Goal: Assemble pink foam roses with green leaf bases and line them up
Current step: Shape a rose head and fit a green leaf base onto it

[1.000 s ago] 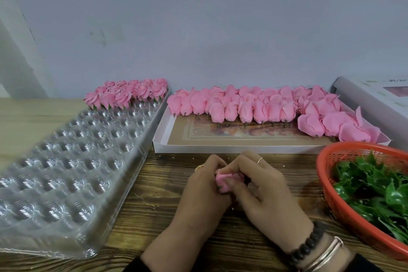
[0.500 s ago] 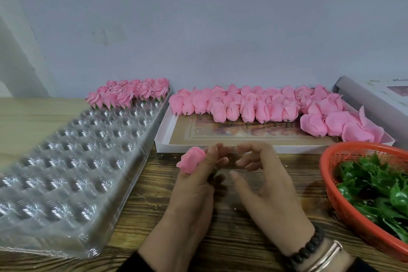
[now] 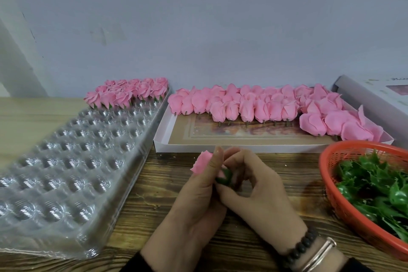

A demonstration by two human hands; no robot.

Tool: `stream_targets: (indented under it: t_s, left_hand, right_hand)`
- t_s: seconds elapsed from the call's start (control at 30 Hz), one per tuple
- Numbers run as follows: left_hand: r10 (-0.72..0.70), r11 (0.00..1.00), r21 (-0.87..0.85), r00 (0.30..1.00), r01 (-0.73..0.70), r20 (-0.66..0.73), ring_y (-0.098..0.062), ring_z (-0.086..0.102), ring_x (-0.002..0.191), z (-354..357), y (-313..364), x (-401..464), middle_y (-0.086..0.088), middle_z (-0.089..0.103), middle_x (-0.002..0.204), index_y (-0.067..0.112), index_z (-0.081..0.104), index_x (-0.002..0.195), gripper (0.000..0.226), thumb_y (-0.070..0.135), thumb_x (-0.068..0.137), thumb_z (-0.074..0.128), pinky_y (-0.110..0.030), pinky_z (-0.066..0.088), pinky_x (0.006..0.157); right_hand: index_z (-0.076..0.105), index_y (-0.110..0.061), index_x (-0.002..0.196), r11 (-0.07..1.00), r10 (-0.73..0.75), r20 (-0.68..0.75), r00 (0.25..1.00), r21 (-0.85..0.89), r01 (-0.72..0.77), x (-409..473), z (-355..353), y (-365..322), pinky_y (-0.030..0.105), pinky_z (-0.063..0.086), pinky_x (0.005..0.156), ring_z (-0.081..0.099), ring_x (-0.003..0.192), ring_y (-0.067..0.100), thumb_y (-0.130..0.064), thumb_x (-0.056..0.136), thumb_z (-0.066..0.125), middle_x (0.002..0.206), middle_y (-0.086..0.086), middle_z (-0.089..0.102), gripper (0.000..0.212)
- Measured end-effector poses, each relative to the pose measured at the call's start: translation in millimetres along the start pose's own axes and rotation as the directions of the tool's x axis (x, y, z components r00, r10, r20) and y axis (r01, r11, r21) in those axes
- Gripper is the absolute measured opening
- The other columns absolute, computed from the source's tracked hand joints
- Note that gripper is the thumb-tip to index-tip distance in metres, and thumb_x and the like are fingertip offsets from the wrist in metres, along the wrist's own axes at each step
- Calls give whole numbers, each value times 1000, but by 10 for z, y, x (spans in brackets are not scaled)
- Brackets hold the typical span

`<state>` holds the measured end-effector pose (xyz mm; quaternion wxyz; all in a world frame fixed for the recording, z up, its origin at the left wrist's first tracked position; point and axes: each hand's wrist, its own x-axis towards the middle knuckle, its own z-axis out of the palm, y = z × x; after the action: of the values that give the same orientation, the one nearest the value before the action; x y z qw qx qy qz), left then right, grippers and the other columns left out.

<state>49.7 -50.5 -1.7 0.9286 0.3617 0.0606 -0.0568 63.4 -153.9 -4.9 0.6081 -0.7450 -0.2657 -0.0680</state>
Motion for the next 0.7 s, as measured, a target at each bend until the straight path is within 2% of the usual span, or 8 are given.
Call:
stream_targets:
  t_s: [0.07,0.13,0.27,0.37,0.4,0.5,0.57,0.7]
  left_hand:
    - [-3,1000,-4,1000,3,6,-31,64,101,-21,31,1,-20,65,109,-3,68,96,61,35,53,87,-39,55,84]
    - [1,1000,24,1000,-1,-13,-31,64,102,-23,36,4,-22,66,106,-6,68,99,52,32,64,73,-39,56,83]
    - [99,992,90,994,-93,-55,-30,67,89,2,16,2,-18,70,90,12,73,68,23,34,62,68,-46,52,89]
    - [82,993,93,992,-74,-93,-33,65,100,-4,3,14,-23,66,104,-1,68,95,47,33,63,68,-43,53,88]
    - [75,994,80,994,-68,-85,-33,64,101,-11,1,15,-23,66,107,-4,67,95,47,31,64,69,-41,54,86]
    - [66,987,145,997,-61,-28,-27,66,94,-8,16,3,-14,69,102,6,68,69,21,26,69,74,-35,54,72]
    - [61,975,216,998,-59,-2,-21,66,83,-9,18,1,-7,71,89,13,71,61,18,29,69,74,-32,45,65]
    - [89,975,203,996,-86,-4,-23,68,85,-18,13,0,-11,71,87,14,73,62,15,26,70,74,-39,54,83]
  right_hand:
    - [61,-7,84,978,97,86,992,177,-111,14,-37,-25,15,41,58,49,58,3,-1,73,74,69,-3,58,18]
    - [63,-9,92,958,147,138,979,227,-175,13,-49,-30,12,43,59,53,61,0,-1,74,72,68,-5,60,22]
    - [55,-27,97,983,176,87,981,33,-180,-5,-11,3,15,49,69,59,72,2,-13,64,76,85,-12,63,41]
    - [56,-24,86,989,145,51,988,0,-145,-3,2,-7,12,44,63,55,63,2,-4,67,75,72,-14,60,34]
    - [58,-20,84,985,160,58,985,54,-163,1,-10,-17,12,43,60,52,59,1,-1,68,75,66,-11,59,30]
    - [59,-8,79,915,261,161,952,274,-297,27,-84,-55,14,44,54,53,54,5,2,74,71,62,0,58,16]
    - [59,-8,80,882,291,224,930,313,-352,33,-98,-66,15,47,56,55,56,7,1,77,67,62,1,60,12]
    - [57,-14,82,948,221,158,963,198,-250,13,-52,-58,15,43,58,51,58,3,0,73,71,62,-7,58,21]
